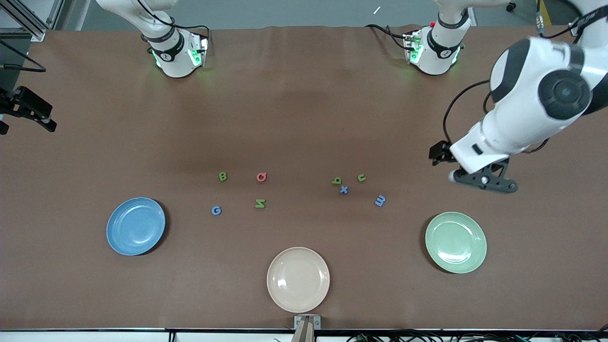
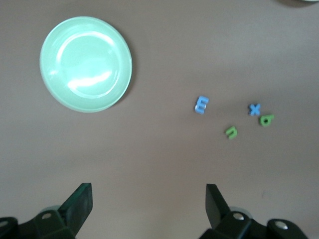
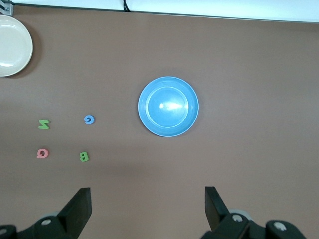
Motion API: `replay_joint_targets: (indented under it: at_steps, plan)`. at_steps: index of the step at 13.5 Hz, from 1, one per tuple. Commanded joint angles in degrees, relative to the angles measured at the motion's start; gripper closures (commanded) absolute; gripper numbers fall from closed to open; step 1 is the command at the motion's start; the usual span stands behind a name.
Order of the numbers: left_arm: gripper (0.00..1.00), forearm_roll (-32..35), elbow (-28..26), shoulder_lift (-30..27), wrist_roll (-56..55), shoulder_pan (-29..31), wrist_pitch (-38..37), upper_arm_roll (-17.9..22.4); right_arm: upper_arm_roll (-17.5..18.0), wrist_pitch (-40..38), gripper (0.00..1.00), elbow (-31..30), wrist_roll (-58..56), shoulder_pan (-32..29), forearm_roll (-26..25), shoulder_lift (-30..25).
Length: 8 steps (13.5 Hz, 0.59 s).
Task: Sort uppercase to blue plate, lowercase to green plate
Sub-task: 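Move the left gripper toward the blue E while the right gripper reaches letters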
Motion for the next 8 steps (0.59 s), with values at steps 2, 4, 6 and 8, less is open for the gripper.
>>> replay_joint_targets:
  at_steps: [2, 4, 6, 8]
  plan:
    - [0.0, 2.4, -1.0, 6.7, 0.0, -3.2, 9.5, -0.1, -0.1, -0.8, 0.0, 0.0, 0.4, 0.3, -0.2, -0.2]
    - [0.01, 5.1, -0.9, 10.4, -0.1, -4.9, 13.2, -0.2, -0.1, -2.0, 0.0, -0.8, 0.5, 1.7, -0.2, 1.1]
    - [0.03, 6.6, -0.9, 13.4, -0.2, -5.8, 14.8, -0.2, -0.1, -4.6, 0.0, -0.7, 0.9, 2.4, -0.1, 5.2]
    - [0.05, 6.6, -2.8, 15.1, -0.3, -6.3, 18.8, -0.2, -0.1, -4.0, 0.0, -0.5, 1.1, 3.1, 0.6, 8.8]
